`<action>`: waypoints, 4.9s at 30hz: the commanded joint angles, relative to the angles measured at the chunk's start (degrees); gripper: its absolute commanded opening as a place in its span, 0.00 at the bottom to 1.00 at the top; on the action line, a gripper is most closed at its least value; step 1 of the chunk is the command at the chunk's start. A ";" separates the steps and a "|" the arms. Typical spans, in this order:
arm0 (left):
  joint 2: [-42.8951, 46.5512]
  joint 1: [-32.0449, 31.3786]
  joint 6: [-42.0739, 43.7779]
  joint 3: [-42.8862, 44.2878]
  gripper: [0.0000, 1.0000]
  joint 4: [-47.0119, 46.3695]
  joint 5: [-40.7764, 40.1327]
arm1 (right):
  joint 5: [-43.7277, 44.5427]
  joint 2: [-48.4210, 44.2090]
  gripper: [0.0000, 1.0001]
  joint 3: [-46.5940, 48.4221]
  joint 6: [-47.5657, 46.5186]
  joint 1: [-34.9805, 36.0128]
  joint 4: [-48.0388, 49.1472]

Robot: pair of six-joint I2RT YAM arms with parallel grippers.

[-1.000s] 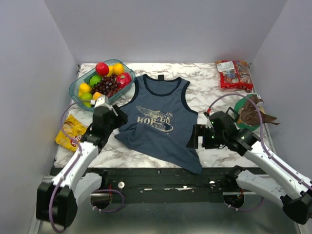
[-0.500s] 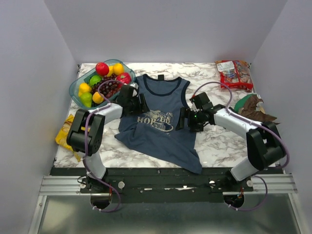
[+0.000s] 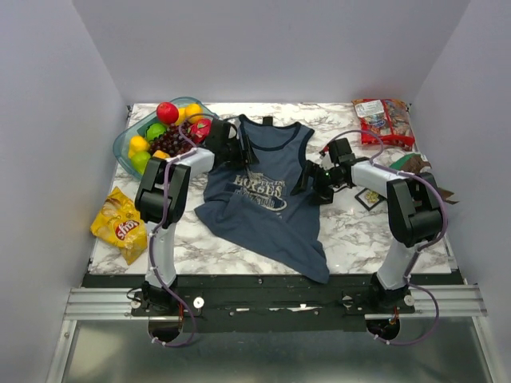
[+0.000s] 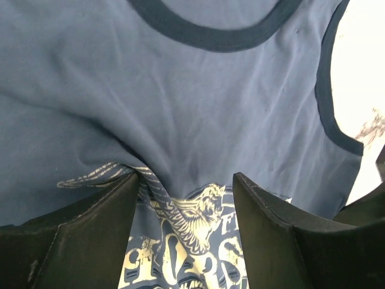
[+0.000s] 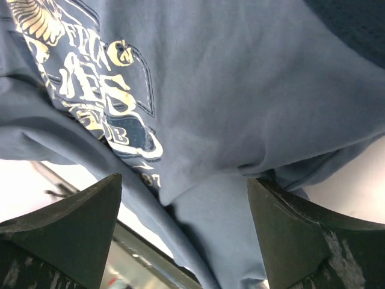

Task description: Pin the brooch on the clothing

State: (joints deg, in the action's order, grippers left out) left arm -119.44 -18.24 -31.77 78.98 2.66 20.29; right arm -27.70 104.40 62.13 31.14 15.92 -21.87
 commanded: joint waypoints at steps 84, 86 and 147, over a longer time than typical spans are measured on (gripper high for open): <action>61.50 3.47 -6.28 -56.38 0.00 -6.97 -19.85 | 19.62 -47.79 0.87 -30.83 -0.20 1.30 -12.06; 67.03 3.47 -7.60 -57.70 0.00 -4.95 -22.05 | 19.70 -48.76 0.86 -31.54 0.33 1.92 -12.23; 109.68 2.95 -25.53 -49.36 0.00 41.90 -25.66 | 25.86 -51.49 0.02 -28.11 7.54 13.96 -25.51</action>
State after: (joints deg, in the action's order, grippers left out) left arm -11.27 -15.14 -56.12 27.42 39.55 -7.62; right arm -4.40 54.35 32.53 37.95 29.32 -45.45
